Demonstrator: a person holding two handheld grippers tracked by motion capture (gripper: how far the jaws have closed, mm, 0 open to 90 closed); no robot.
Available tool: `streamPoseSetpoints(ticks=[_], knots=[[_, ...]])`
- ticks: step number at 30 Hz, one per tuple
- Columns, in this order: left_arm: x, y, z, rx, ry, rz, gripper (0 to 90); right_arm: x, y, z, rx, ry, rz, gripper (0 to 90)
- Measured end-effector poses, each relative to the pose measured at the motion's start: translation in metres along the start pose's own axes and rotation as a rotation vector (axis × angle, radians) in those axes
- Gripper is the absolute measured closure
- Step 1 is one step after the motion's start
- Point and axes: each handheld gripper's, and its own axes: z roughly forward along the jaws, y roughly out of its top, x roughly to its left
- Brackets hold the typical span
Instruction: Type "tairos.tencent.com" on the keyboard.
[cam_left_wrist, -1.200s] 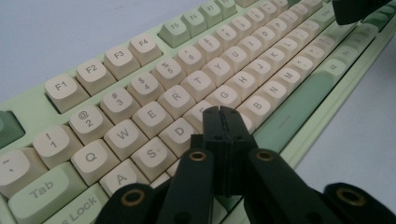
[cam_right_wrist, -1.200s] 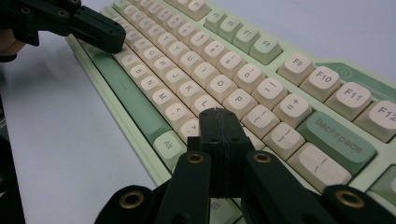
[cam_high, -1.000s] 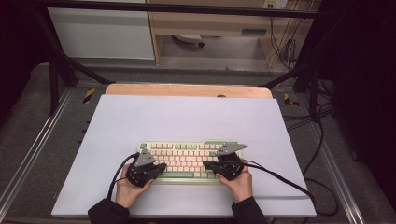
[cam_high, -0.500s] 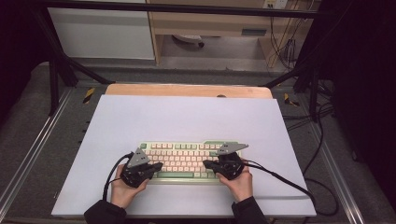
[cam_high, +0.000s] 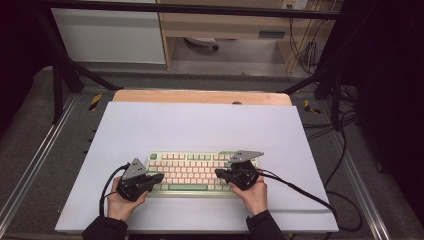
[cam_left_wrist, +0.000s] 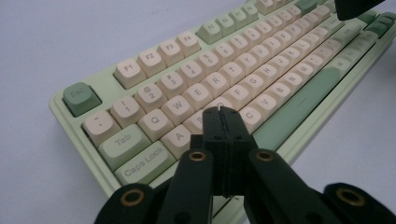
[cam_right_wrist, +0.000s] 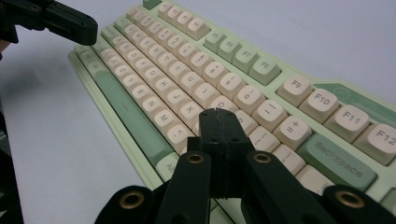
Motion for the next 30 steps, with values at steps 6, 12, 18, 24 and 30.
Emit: streamPoseSetpoints(ticks=[6,12,18,24,30], knots=[[0.004,-0.005,-0.004,0.003,0.006,-0.006,89.8,0.004,0.006,0.009,0.002,-0.001,0.0,90.0],[0.008,-0.008,-0.009,-0.004,0.011,-0.02,89.8,0.007,0.014,0.023,0.011,-0.005,-0.004,90.0],[0.011,-0.009,-0.01,-0.011,0.015,-0.025,89.8,0.005,0.016,0.035,0.022,-0.014,0.009,90.0],[0.011,-0.009,-0.01,-0.009,0.014,-0.025,89.8,0.001,0.015,0.041,0.039,-0.029,0.018,90.0],[0.011,-0.009,-0.01,-0.009,0.013,-0.028,89.8,-0.001,0.013,0.045,0.046,-0.034,0.017,90.0]])
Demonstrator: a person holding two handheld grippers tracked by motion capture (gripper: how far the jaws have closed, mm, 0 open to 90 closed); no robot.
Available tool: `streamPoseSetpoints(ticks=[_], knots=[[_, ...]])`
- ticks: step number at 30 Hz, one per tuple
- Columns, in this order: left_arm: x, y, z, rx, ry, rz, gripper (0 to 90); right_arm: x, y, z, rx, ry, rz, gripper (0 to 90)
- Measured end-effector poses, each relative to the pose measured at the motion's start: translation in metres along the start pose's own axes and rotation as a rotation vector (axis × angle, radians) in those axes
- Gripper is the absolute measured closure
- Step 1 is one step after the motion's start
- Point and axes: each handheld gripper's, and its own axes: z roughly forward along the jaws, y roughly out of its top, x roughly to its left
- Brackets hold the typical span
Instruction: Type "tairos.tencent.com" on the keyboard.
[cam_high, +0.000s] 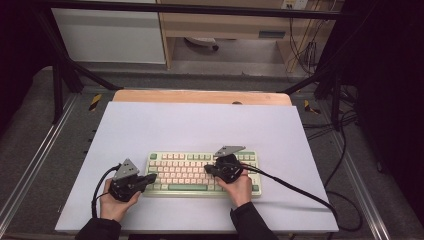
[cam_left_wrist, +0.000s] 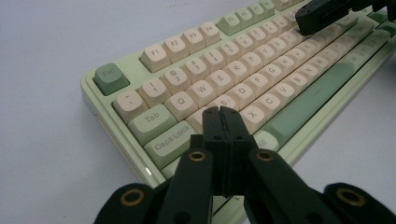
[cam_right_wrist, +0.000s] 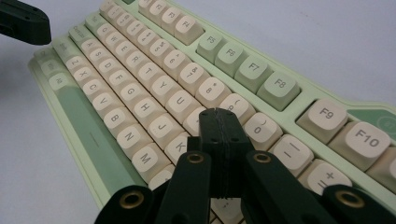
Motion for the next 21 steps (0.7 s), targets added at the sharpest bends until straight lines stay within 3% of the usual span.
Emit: streamPoseSetpoints(ticks=[10,21], knots=[[0.0,0.0,0.0,0.0,0.001,0.0,89.7,0.0,-0.001,0.001,0.011,-0.002,0.0,90.0],[0.0,0.0,0.001,0.001,0.004,-0.002,89.5,0.007,0.005,-0.02,-0.031,0.015,-0.023,90.0]])
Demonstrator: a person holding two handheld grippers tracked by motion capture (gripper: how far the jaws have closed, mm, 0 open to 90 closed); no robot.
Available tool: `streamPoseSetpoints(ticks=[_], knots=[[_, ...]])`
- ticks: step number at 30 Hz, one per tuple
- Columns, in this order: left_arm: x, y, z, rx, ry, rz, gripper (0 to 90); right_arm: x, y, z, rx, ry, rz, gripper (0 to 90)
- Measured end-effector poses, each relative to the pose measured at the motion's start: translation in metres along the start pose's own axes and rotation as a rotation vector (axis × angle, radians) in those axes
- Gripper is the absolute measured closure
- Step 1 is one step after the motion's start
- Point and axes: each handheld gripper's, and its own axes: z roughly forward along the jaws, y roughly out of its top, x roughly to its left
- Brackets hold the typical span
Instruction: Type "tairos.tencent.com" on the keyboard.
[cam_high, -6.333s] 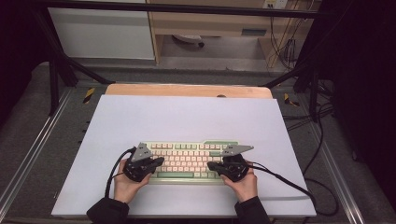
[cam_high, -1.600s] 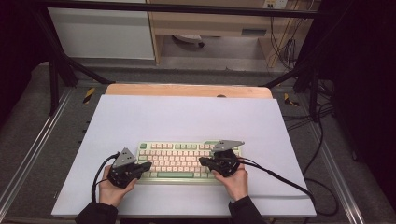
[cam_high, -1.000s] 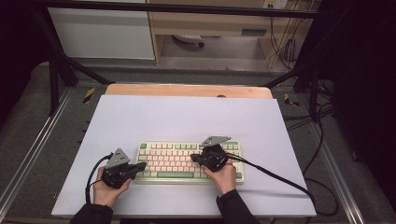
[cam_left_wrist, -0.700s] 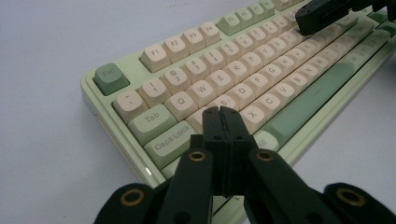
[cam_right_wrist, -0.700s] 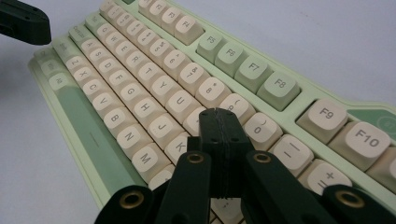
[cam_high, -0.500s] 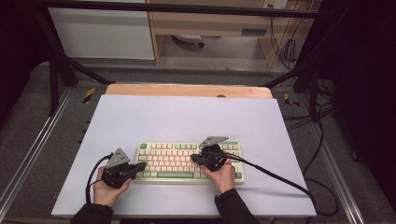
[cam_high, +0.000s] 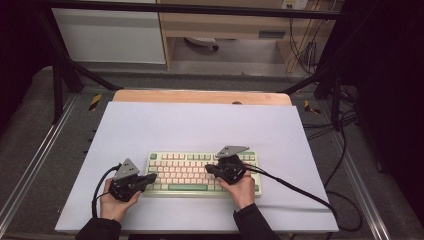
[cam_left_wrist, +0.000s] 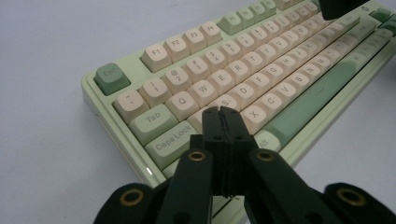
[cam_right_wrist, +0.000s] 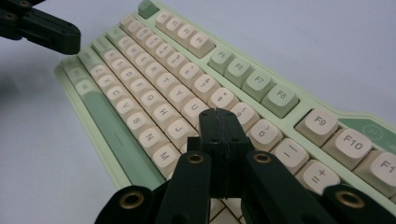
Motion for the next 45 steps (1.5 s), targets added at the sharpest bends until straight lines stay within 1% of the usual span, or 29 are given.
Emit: streamPoseSetpoints(ticks=[6,18,27,30,34,37,41,43,45], knots=[[0.0,0.0,0.0,0.0,0.0,0.0,89.5,0.004,0.001,-0.004,-0.001,0.014,-0.005,90.0],[0.0,0.0,0.0,-0.001,0.0,0.0,89.5,0.013,0.003,-0.001,0.004,0.04,-0.024,90.0],[0.0,0.0,0.0,-0.001,-0.001,0.002,89.5,0.019,0.002,0.006,0.009,0.059,-0.034,90.0],[0.0,0.0,0.0,-0.002,-0.001,0.002,89.5,0.021,0.0,0.009,0.019,0.064,-0.025,90.0],[0.0,0.0,0.0,-0.001,-0.001,0.002,89.5,0.022,-0.003,0.012,0.022,0.07,-0.03,90.0],[0.0,0.0,0.0,-0.001,-0.001,0.001,89.5,0.023,-0.006,0.015,0.031,0.077,-0.025,90.0],[0.0,0.0,0.0,-0.001,-0.002,0.004,89.5,0.024,-0.009,0.019,0.043,0.082,-0.029,90.0],[0.0,0.0,0.0,-0.001,-0.002,0.003,89.4,0.025,-0.01,0.02,0.048,0.082,-0.025,90.0],[0.0,0.0,0.0,0.0,-0.002,0.003,89.4,0.024,-0.011,0.022,0.051,0.078,-0.034,90.0]])
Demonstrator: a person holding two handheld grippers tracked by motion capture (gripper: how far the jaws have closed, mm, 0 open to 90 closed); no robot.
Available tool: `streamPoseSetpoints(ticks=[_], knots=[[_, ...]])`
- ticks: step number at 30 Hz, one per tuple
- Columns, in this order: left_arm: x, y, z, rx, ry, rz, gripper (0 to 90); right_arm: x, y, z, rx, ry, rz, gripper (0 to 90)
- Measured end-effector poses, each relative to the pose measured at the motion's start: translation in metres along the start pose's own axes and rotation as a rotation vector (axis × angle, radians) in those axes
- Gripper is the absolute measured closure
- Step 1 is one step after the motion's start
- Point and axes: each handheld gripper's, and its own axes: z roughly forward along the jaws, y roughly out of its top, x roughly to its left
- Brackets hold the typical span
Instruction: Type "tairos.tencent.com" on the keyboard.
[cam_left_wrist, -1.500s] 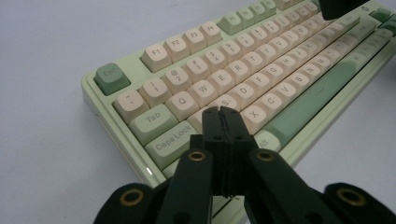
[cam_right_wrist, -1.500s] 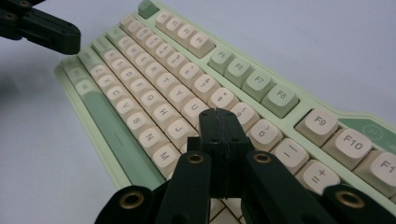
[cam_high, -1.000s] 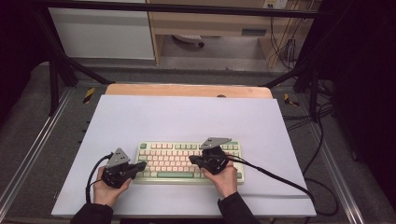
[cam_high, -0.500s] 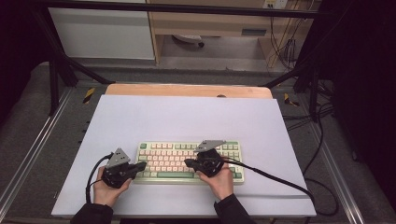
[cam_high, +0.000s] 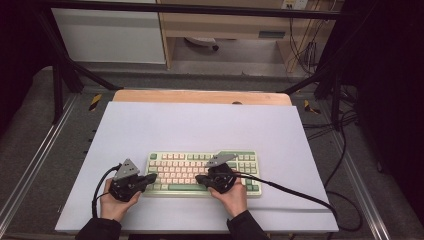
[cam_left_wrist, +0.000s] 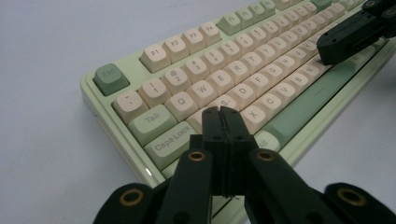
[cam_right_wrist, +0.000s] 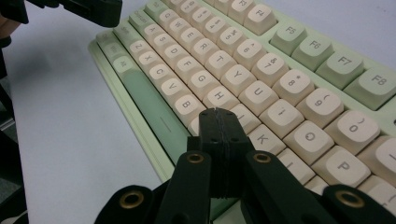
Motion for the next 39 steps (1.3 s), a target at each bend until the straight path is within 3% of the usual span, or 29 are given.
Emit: streamPoseSetpoints(ticks=[13,19,27,32,39], knots=[[0.0,0.001,-0.001,-0.004,-0.002,0.001,89.3,0.001,0.0,-0.003,-0.005,-0.008,-0.006,90.0],[0.0,0.002,-0.004,-0.019,-0.006,-0.002,88.8,-0.002,0.003,-0.019,-0.024,-0.027,-0.008,90.0],[0.001,0.004,-0.007,-0.014,-0.017,-0.009,82.5,-0.021,-0.007,-0.05,-0.052,-0.077,0.028,86.3],[0.003,0.004,-0.007,0.002,-0.002,-0.018,70.0,-0.033,-0.019,-0.069,-0.068,-0.104,0.053,76.9],[0.011,-0.001,-0.009,0.029,0.028,-0.006,44.2,-0.049,-0.038,-0.095,-0.072,-0.164,0.062,46.2]])
